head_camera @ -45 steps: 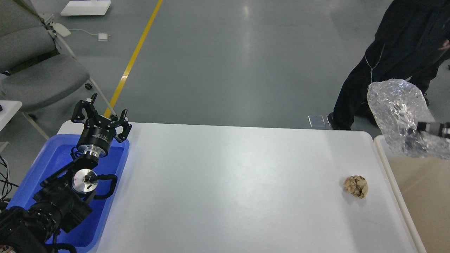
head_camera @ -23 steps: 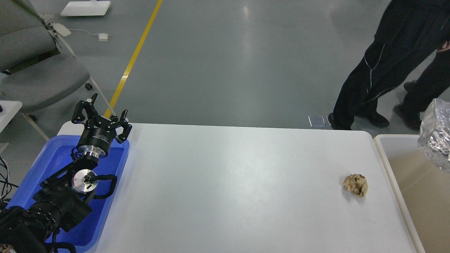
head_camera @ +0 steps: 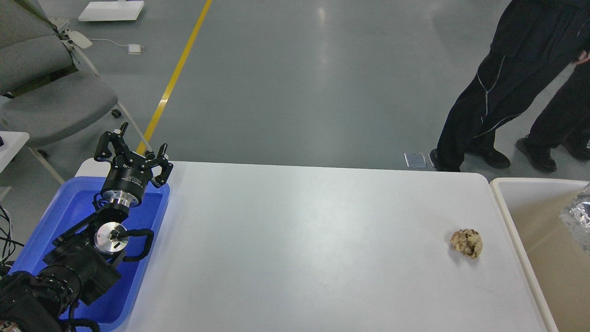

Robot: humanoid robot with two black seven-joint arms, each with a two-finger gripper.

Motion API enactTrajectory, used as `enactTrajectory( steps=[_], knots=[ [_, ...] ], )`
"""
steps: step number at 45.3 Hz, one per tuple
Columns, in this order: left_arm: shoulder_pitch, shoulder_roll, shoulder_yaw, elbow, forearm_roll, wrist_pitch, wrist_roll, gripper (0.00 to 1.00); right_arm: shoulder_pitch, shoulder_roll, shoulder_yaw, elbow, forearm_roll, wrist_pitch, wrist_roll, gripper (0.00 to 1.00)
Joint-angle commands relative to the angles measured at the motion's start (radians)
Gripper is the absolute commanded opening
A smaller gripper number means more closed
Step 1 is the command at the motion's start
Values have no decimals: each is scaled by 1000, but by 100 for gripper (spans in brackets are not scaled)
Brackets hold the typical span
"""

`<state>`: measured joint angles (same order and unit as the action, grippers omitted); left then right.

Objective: Tidy desktop

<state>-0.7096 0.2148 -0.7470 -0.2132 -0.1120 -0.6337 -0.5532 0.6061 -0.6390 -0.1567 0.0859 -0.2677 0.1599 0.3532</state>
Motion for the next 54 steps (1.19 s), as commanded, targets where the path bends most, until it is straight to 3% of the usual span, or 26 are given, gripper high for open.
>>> enactTrajectory(
  steps=[1, 14, 36, 42, 44, 50, 54],
  knots=[
    [-1, 0, 0, 0, 0, 0, -1, 100, -52, 94, 2, -57, 136, -32, -100, 0],
    [-1, 0, 0, 0, 0, 2, -1, 100, -69, 148, 141, -77, 151, -71, -171, 0],
    [-1, 0, 0, 0, 0, 2, -1, 100, -81, 168, 166, -77, 166, -129, -178, 0],
    [1, 0, 0, 0, 0, 3, -1, 100, -89, 168, 166, -78, 166, -141, -177, 59],
    [-1, 0, 0, 0, 0, 3, -1, 100, -89, 168, 166, -80, 166, -158, -177, 74],
    [-1, 0, 0, 0, 0, 2, -1, 100, -89, 168, 167, -83, 166, -181, -177, 92],
    [-1, 0, 0, 0, 0, 2, -1, 100, -86, 168, 166, -83, 166, -184, -177, 97]
  ],
)
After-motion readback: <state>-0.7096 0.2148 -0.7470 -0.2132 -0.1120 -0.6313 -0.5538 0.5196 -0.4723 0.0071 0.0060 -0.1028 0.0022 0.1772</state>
